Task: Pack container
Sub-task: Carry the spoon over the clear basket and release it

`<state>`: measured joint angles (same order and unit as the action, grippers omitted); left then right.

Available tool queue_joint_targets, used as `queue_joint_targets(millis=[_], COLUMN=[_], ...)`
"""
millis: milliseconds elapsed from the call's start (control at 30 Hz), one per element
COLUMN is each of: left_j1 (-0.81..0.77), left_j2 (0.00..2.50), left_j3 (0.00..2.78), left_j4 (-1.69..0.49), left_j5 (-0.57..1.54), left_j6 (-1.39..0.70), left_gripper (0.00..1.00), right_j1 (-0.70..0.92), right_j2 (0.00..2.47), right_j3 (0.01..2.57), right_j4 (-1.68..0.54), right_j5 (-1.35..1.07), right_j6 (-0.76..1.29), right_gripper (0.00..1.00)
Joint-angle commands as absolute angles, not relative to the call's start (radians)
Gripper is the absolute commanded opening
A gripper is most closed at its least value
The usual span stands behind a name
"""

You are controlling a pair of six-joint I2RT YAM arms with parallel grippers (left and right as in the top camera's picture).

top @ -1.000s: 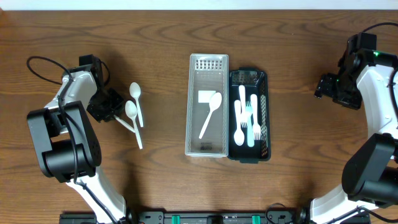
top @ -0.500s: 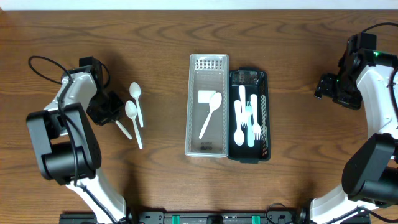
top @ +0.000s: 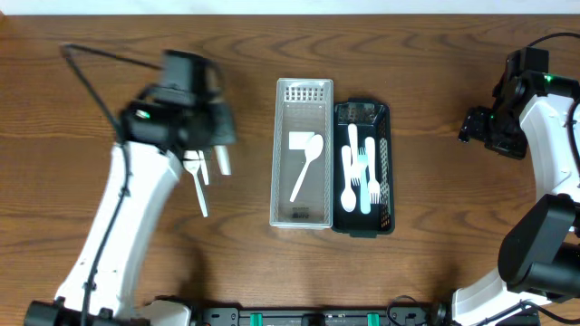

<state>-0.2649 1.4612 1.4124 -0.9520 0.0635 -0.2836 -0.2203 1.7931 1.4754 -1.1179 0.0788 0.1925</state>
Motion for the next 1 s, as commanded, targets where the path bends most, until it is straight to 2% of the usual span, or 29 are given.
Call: queue_joint_targets(millis=[0,200,467,500,567,700,833,967], left_j1=[-0.393,-0.556,-0.593,-0.592,-0.591,-0.59,-0.577,-0.538], left_j2=[1.488,1.599,1.827,1.85,1.88,1.892,1.859,1.783], left_j3=[1.414,1.414,1.413,1.413,1.413,1.417,1.494,1.604], left_j4=[-0.923,-0.827,-0.755,-0.752,-0.746,-0.73,-0.796,-0.917], left_j5=[0.053,0.058,0.105,0.105,0.105,0.104,0.074,-0.056], left_j6=[-0.274,-0.285,-0.285,-0.285,-0.285,-0.247,-0.183,-0.185], left_gripper=[0.06,0.06,0.06,0.08,0.22,0.36,0.41,0.44], right_j1=[-0.231,-0.231,-0.231,-0.231,-0.231,-0.231,-0.231,-0.231], right_j2=[1.801,1.801,1.801,1.801,1.801,1.801,1.801,1.801], right_j3=[1.472,1.472,1.472,1.472,1.472,1.472,1.472,1.472], right_j4=[-1.118,-1.122,-1.122,-1.122,-1.122,-1.122,-1.122,-1.122], right_j5=[0.078,0.078,0.078,0.078,0.078,0.078,0.078,0.078], right_j6=[0.178,0.178,0.178,0.178,0.178,0.178,0.178,0.178], right_gripper=[0.77,0.77,0.77,0.77,0.77,0.77,0.77,0.77])
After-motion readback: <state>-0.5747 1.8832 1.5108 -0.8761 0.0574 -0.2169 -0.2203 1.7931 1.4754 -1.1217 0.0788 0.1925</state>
